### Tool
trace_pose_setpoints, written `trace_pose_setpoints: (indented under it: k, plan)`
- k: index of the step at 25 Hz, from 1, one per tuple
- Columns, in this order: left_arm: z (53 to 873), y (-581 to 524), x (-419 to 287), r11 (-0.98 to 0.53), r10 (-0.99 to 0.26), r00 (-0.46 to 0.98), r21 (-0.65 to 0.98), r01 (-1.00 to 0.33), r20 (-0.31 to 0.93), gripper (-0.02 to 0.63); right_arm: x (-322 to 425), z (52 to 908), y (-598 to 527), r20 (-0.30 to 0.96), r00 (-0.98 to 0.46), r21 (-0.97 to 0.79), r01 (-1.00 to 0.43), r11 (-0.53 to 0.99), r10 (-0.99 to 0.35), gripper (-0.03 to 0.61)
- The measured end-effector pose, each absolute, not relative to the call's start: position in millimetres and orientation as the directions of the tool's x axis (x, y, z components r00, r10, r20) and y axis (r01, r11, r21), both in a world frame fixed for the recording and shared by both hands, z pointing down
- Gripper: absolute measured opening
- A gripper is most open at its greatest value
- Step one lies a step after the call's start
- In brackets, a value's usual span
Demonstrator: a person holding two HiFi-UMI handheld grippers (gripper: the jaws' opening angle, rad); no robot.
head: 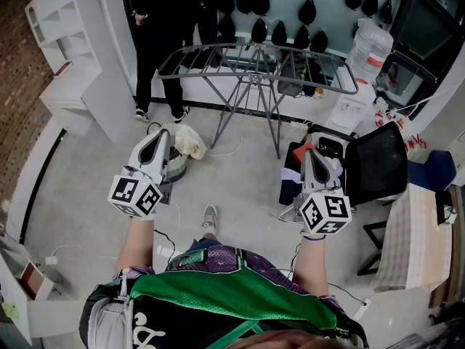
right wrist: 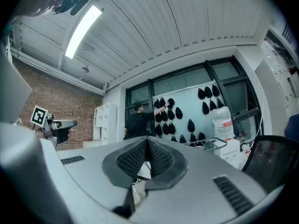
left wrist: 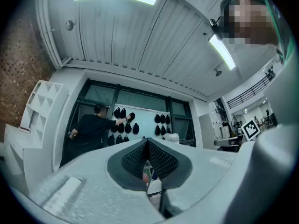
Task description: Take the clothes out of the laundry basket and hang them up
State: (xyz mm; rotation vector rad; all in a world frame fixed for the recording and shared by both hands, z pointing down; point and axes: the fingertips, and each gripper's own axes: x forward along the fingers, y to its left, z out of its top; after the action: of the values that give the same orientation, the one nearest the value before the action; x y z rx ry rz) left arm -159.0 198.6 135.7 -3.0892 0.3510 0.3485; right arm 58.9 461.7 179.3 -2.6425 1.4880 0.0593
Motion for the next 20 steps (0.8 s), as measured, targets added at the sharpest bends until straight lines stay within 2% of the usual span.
trace_pose_setpoints:
  k: [20]
  plan:
    - [150, 182, -166, -0.966, -0.255, 0.948, 0.011, -0.257, -0.190, 0.017, 54, 177, 434, -0.124, 0.475, -0.086, -0.880, -0.467, -0.871, 0.000]
